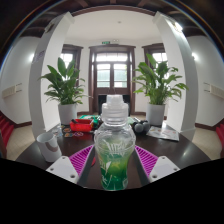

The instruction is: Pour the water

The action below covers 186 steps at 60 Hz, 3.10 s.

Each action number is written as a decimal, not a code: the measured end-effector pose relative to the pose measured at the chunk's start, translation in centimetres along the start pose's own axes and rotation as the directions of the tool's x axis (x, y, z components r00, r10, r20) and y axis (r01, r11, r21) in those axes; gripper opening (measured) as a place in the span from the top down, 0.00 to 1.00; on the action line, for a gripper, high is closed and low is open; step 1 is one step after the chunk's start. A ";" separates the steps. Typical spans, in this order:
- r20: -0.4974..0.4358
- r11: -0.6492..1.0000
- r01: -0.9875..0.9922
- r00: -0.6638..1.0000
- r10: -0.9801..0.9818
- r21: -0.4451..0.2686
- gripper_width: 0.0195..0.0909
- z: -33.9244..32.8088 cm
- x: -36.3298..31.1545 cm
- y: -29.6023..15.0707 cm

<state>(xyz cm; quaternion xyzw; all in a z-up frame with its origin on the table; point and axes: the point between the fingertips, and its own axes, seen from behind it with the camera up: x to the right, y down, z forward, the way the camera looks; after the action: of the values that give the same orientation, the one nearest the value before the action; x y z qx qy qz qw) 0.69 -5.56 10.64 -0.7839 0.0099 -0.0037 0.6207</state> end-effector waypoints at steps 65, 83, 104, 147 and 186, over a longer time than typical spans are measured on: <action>-0.157 0.087 0.995 0.092 -0.983 0.038 0.82 8.6 -8.6 -8.6; -0.267 -0.481 0.877 -0.463 -0.845 0.001 0.82 10.9 -14.3 -10.7; -0.316 -0.653 0.756 -0.629 -0.710 -0.038 0.82 11.3 -16.8 -9.9; 0.179 0.933 0.359 0.920 -0.349 -0.022 0.82 10.8 -11.0 -6.9; 0.171 0.998 0.066 0.983 -0.063 -0.015 0.79 10.8 -11.7 -1.5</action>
<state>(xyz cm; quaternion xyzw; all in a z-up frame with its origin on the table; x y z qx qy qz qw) -10.81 5.56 9.71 -0.7877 -0.0688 0.0435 0.6107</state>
